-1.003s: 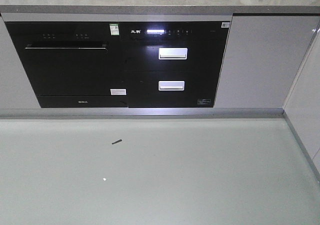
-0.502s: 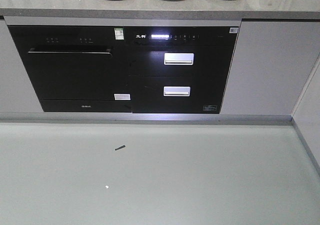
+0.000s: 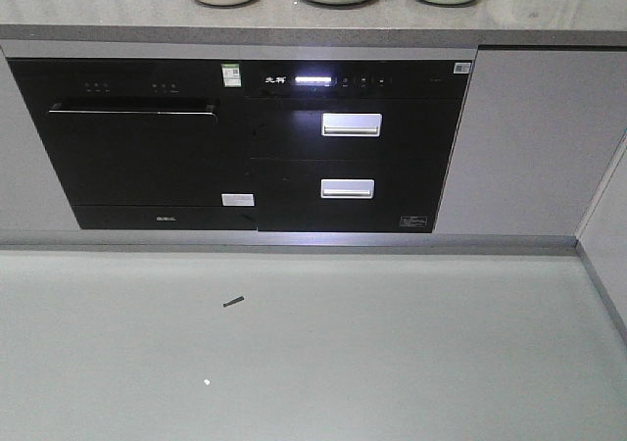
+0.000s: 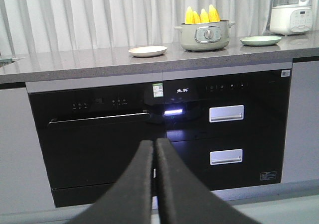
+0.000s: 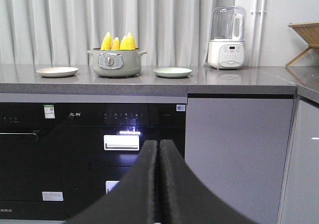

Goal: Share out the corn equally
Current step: 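Continue driving the base closer to the counter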

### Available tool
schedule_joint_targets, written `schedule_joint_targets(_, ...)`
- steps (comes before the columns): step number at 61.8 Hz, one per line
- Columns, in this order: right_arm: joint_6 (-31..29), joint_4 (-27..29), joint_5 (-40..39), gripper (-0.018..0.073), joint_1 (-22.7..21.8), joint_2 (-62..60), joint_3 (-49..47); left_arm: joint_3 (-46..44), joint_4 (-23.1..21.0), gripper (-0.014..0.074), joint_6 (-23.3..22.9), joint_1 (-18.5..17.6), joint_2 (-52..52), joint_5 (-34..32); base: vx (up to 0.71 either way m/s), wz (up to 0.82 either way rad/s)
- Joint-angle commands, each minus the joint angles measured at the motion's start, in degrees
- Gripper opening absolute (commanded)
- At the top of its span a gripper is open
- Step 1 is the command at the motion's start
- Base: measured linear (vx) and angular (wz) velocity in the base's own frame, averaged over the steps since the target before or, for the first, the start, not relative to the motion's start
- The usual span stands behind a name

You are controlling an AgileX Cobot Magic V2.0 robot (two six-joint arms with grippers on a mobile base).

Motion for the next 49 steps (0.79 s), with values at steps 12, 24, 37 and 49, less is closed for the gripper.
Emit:
schedule_joint_targets(12, -0.4, -0.6, -4.2, -0.0004, -0.3, -0.4, 0.5, 0.2, -0.1, -0.0007, -0.1, 0.1, -0.9, -4.4, 0.09, -0.03)
schedule_joint_targets(24, -0.4, -0.6, -4.2, -0.0004, -0.3, -0.4, 0.5, 0.2, -0.1, -0.0007, -0.1, 0.1, -0.9, -4.4, 0.09, -0.03)
schedule_joint_targets(37, -0.4, -0.6, -4.2, -0.0004, -0.3, -0.4, 0.5, 0.2, -0.1, -0.0007, -0.1, 0.1, -0.9, -4.4, 0.08, -0.02)
schedule_joint_targets(49, -0.4, -0.6, -4.2, -0.0004, -0.3, -0.4, 0.5, 0.2, -0.1, -0.0007, -0.1, 0.1, -0.9, -4.4, 0.07, -0.02)
